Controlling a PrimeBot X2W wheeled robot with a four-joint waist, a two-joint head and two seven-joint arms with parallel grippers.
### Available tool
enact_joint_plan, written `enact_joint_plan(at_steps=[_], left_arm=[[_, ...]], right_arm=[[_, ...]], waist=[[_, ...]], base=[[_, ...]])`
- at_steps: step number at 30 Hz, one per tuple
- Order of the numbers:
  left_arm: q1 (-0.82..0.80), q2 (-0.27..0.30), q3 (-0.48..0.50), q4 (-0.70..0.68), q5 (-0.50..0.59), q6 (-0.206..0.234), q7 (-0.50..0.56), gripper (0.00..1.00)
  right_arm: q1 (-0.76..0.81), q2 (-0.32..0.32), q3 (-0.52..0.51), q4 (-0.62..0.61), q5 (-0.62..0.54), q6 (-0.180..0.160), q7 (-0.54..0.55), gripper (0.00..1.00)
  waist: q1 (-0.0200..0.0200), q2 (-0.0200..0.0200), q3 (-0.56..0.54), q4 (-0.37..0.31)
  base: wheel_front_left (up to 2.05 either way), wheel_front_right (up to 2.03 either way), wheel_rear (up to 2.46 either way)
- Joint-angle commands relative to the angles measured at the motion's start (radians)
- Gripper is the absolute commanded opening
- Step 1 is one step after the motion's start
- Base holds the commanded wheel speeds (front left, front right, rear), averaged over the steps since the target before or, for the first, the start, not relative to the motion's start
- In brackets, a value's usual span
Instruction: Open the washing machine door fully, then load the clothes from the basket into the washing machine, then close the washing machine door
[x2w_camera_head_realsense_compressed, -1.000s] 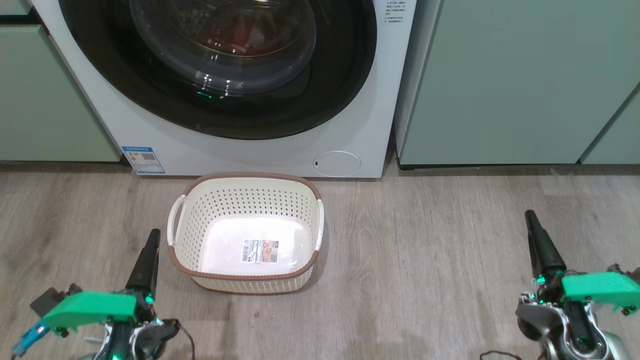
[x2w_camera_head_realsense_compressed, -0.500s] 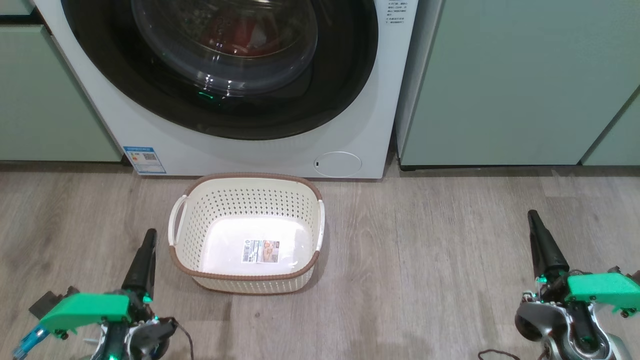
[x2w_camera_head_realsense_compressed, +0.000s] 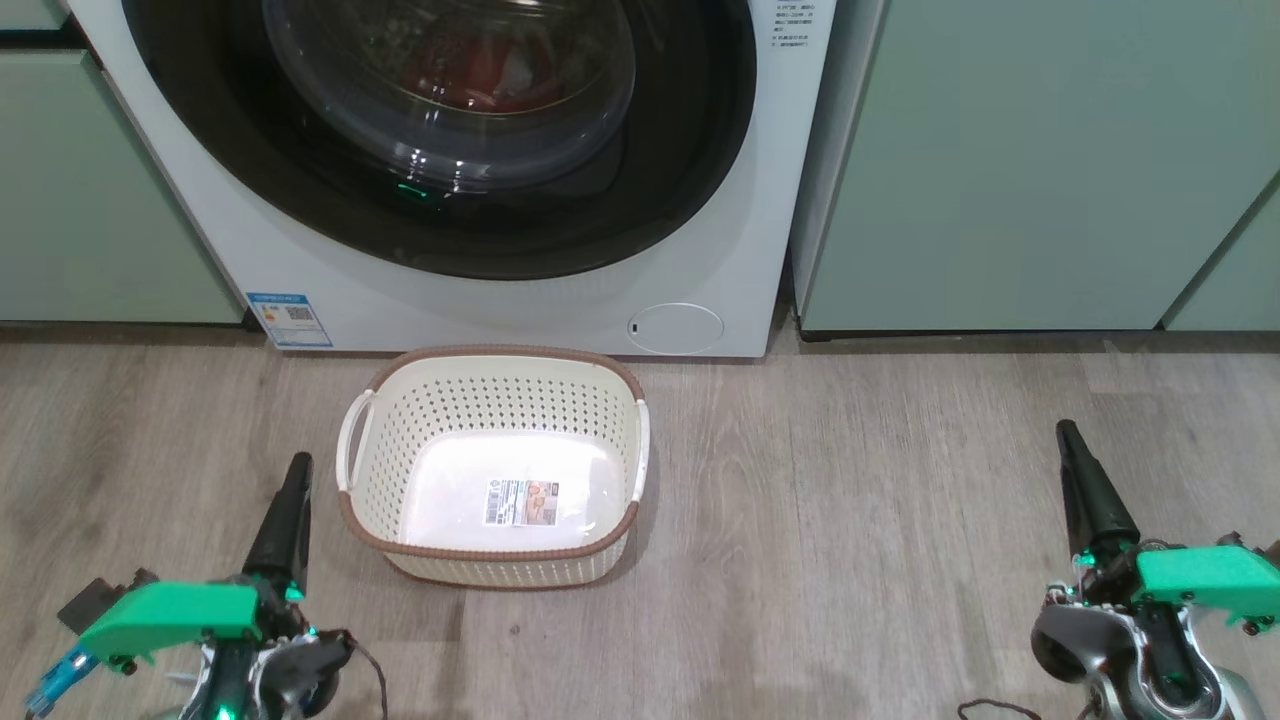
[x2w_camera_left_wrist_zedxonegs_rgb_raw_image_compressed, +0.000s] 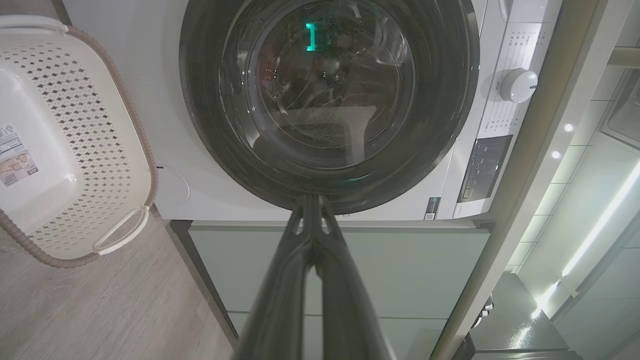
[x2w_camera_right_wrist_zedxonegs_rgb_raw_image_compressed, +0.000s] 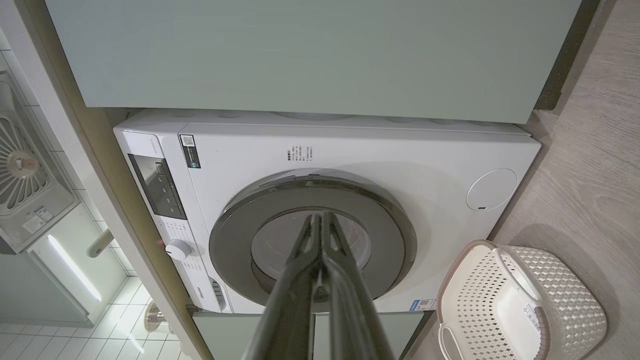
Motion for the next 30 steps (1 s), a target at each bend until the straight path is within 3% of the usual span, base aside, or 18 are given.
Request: enact_joint_plan(at_steps=[1, 30], left_arm=[[-0.048, 0.005, 0.034, -0.030, -0.002, -0.009, 0.007, 0.00], [-0.048, 0.001, 0.039, -0.030, 0.003, -0.009, 0.012, 0.00]], right_arm=[[-0.052, -0.007, 0.017, -0.032, -0.001, 0.000, 0.006, 0.00], [-0.053, -0.001, 0.009, -0.032, -0.007, 0.000, 0.012, 0.00]], waist=[[0.0000, 0.0000, 0.000, 0.000], [0.0000, 0.0000, 0.000, 0.000]], base=[[0.00, 0.00, 0.00], [0.00, 0.00, 0.00]])
